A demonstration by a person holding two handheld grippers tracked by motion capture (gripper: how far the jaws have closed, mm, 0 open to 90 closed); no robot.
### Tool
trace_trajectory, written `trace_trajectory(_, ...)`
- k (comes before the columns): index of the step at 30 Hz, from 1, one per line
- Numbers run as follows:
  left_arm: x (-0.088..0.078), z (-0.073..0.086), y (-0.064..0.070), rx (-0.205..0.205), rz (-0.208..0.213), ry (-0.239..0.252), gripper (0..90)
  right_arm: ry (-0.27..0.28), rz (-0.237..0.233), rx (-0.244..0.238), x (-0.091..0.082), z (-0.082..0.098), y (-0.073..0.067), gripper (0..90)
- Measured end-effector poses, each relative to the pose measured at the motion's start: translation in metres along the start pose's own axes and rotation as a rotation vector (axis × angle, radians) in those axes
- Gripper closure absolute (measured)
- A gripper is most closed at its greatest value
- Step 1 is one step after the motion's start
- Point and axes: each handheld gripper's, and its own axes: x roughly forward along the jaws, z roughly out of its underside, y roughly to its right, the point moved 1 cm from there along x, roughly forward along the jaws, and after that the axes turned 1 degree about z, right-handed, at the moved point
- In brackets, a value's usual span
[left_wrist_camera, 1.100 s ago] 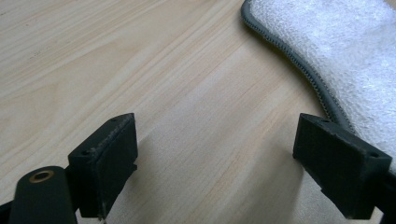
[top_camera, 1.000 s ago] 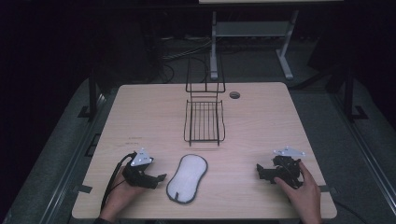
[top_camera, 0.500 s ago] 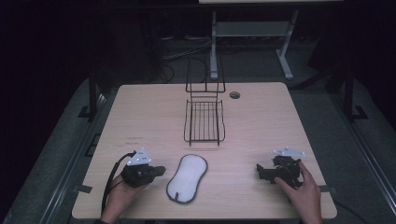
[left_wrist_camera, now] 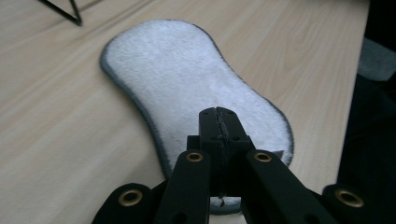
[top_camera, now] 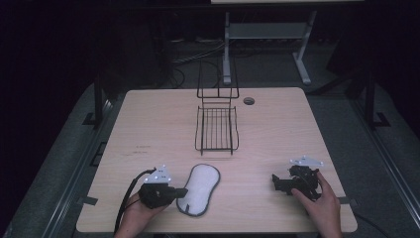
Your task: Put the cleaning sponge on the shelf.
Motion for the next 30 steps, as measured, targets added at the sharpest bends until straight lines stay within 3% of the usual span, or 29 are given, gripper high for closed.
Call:
trace_trajectory(7,0.011,0.004,0.003,0.005,0.018,-0.059,89.6,0.0,0.0,0.0,0.0,0.0,0.0,0.0)
trace_trajectory(11,0.011,0.004,0.003,0.001,0.022,-0.057,89.6,0.0,0.0,0.0,0.0,0.0,0.0,0.0)
trace_trajectory(30,-0.002,0.009,-0.012,-0.039,-0.052,-0.055,89.6,0.0,0.0,0.0,0.0,0.0,0.0,0.0)
